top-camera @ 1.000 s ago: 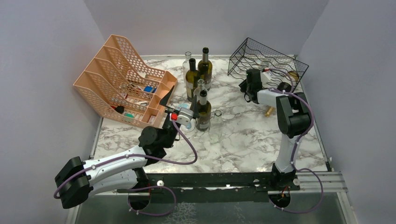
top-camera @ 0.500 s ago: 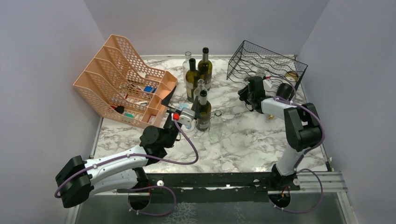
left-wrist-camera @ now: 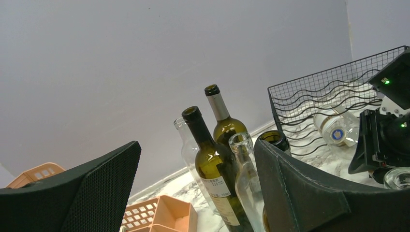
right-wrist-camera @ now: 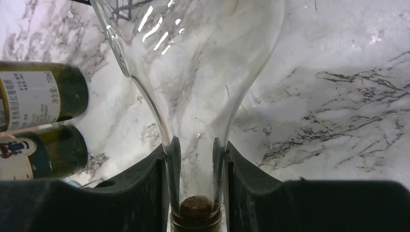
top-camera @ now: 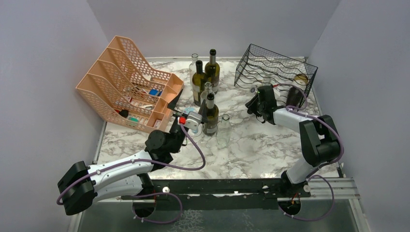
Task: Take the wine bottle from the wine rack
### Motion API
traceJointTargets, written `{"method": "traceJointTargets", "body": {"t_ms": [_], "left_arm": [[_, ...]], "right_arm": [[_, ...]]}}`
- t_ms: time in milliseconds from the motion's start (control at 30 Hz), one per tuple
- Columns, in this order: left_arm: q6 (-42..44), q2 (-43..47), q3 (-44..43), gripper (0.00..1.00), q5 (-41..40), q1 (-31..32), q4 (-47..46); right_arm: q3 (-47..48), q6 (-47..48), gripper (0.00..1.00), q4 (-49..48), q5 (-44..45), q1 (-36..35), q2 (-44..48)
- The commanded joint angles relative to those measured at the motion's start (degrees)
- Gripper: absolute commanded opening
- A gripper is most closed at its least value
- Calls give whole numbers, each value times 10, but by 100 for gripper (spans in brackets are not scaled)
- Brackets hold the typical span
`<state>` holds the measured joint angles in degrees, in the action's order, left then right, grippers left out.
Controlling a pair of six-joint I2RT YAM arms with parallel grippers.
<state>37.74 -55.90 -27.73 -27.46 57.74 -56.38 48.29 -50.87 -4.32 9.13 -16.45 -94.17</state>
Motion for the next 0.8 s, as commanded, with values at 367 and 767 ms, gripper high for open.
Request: {"method": "traceJointTargets", "body": {"t_ms": [367, 767], "left_arm": [[-9, -2, -19, 92, 17, -3, 5], [-15, 2, -21, 92, 17, -4, 7]], "right_arm": [[-78, 76, 15, 198, -101, -3, 173], [84, 185, 1, 579, -180, -3, 239]]}}
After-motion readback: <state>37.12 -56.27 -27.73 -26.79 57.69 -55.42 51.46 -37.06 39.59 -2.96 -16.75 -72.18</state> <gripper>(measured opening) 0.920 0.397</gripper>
